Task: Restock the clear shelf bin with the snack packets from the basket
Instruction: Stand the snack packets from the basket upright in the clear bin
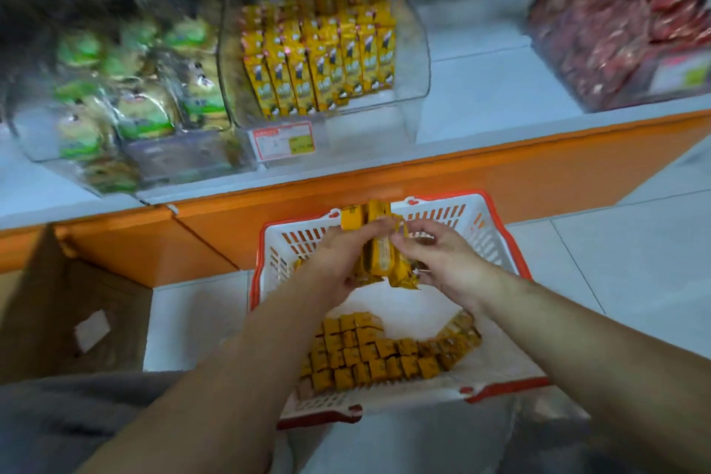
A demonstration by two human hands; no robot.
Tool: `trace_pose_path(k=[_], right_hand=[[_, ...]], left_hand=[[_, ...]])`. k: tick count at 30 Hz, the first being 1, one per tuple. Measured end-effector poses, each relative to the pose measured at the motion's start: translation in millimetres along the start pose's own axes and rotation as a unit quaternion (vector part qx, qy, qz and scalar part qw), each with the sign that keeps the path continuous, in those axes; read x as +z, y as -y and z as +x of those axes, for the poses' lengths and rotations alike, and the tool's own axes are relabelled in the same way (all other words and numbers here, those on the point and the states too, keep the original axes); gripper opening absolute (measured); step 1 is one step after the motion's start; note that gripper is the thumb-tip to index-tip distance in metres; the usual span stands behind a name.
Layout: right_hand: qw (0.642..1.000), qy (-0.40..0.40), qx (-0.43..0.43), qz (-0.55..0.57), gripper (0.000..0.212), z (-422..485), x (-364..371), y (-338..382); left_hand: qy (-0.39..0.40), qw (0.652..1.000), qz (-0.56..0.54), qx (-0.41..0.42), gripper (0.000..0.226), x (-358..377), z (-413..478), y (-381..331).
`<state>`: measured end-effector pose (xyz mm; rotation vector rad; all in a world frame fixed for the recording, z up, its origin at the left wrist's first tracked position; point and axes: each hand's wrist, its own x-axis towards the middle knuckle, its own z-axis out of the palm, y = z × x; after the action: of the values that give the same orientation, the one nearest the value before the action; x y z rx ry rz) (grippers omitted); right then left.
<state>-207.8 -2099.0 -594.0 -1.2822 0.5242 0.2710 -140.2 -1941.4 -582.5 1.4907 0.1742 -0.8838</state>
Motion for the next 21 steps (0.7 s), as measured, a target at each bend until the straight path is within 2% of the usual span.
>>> trace_pose_path(k=[2,4,6,8,11,14,16,19,21], right_hand=[[0.999,0.037,-0.023,0.003,0.044,-23,5,34],[0.997,0.062,-0.044,-0.02,0.057,-45,11,65],[0.995,0.07,-0.064,-0.034,0.069,-64,17,92],[0.992,0.089,-0.087,-0.024,0.06,-78,23,112],[0.986,0.115,-0.107,0.051,0.034,-86,37,135],[0.98,0.107,-0.131,0.103,0.026,-83,57,153],[0.979,0.08,-0.166,0.084,0.025,-78,68,160],[0.98,0.025,-0.195,0.014,0.046,-70,75,162],[0.982,0.011,-0.189,0.013,0.062,-65,76,161]], left_hand=[[-0.001,0.999,0.016,0.038,0.018,1,-24,-27],[-0.005,0.996,0.035,0.085,0.015,0,-49,-56],[0.002,0.989,0.056,0.135,0.032,0,-74,-83],[0.016,0.981,0.068,0.181,0.046,1,-95,-105],[0.008,0.974,0.032,0.225,0.043,0,-116,-129],[-0.007,0.972,-0.017,0.235,0.034,-5,-124,-138],[-0.019,0.972,-0.042,0.23,0.038,-8,-124,-139],[-0.048,0.975,-0.028,0.217,0.041,-12,-118,-140],[-0.064,0.976,-0.013,0.206,0.046,-14,-114,-142]])
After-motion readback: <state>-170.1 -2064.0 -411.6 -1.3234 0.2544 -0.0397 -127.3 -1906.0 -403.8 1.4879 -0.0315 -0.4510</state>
